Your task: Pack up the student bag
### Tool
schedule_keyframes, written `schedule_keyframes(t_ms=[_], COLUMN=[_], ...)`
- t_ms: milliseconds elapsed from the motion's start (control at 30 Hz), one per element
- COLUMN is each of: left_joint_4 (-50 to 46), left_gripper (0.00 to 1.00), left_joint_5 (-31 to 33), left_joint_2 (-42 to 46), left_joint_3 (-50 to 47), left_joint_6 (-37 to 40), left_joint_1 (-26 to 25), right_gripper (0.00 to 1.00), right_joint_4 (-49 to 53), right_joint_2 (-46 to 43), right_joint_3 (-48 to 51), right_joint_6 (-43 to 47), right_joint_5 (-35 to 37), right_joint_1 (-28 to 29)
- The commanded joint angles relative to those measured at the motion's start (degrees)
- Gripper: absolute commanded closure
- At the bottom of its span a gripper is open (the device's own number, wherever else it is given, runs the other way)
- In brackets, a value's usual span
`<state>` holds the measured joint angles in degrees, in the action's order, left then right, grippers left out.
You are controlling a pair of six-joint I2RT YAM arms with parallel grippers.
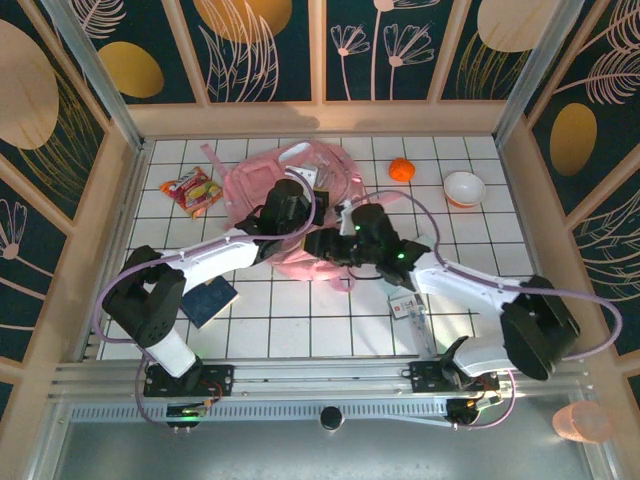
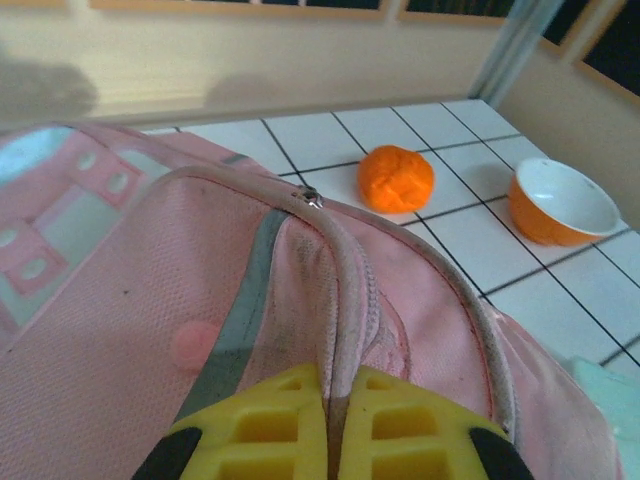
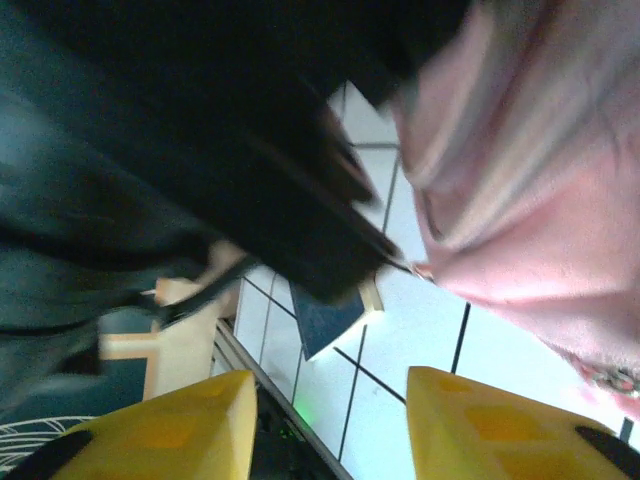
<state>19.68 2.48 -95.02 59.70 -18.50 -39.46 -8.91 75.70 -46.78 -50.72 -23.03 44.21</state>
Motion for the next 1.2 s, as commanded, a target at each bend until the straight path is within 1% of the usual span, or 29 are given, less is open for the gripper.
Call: schedule_keyframes(t_ms=[0,100,167,233,300,333,400,467,500,533,567,700,800,933,1067,1167], left_joint_4=[5.7,6.2,5.3,4.5,4.3,4.4,4.8,5.3,5.4,5.3,5.3,5.0,4.3,3.7,4.1,4.8], left_gripper=[1.0,1.0,1.0,1.0,1.0,1.0,1.0,1.0,1.0,1.0,1.0,1.0,1.0,1.0,1.0,1.0], left_joint_5=[-9.1,-13.0,-14.6,-16.1,-18.3,-19.7,-22.8,-26.7,-28.4,-30.1,-31.4,-33.5,-33.8,-35.5,-36.8,-37.3], left_joint_2=[4.0,5.1,5.8,6.3,7.1,7.4,7.9,8.1,8.1,8.1,8.2,8.5,8.7,8.9,9.2,9.7], left_joint_3=[0.8,-0.2,-0.4,-0.6,-1.1,-1.5,-2.2,-2.5,-2.6,-2.5,-2.5,-2.5,-2.6,-2.4,-2.7,-3.5], left_joint_6=[0.5,2.1,4.0,5.9,7.7,8.6,10.0,11.2,11.6,12.3,12.8,15.0,17.4,19.6,19.4,19.5], left_joint_1=[2.3,3.5,3.6,3.8,3.7,3.7,3.7,3.8,3.8,3.8,3.7,3.8,3.7,3.7,3.8,3.7], right_gripper=[0.5,0.48,0.47,0.44,0.39,0.36,0.29,0.19,0.14,0.06,0.01,0.01,0.01,0.01,0.01,0.01], right_joint_4=[3.4,4.9,5.0,4.8,4.4,3.7,1.7,-2.1,-3.8,-5.6,-6.7,-9.0,-9.1,-10.9,-15.4,-13.7], right_joint_2=[-5.0,-8.1,-9.9,-11.2,-12.1,-12.5,-12.9,-12.3,-11.6,-10.8,-9.9,-9.0,-10.0,-11.2,-11.8,-11.5], right_joint_3=[1.3,2.4,3.1,3.4,3.9,4.3,5.5,6.8,7.2,7.5,7.4,7.2,7.6,9.2,11.8,12.1], right_joint_6=[2.8,3.8,4.0,3.8,3.2,2.7,0.7,-2.5,-3.9,-5.2,-6.4,-8.1,-8.7,-11.8,-15.4,-16.0], right_joint_5=[-0.6,-2.3,-3.3,-4.1,-4.3,-4.3,-4.9,-6.3,-7.3,-8.0,-8.2,-7.2,-6.0,-5.5,-5.0,-4.0], right_joint_1=[-4.1,-8.2,-10.6,-12.3,-12.5,-14.5,-15.5,-16.5,-16.8,-17.1,-17.1,-17.1,-17.1,-17.1,-17.1,-17.1])
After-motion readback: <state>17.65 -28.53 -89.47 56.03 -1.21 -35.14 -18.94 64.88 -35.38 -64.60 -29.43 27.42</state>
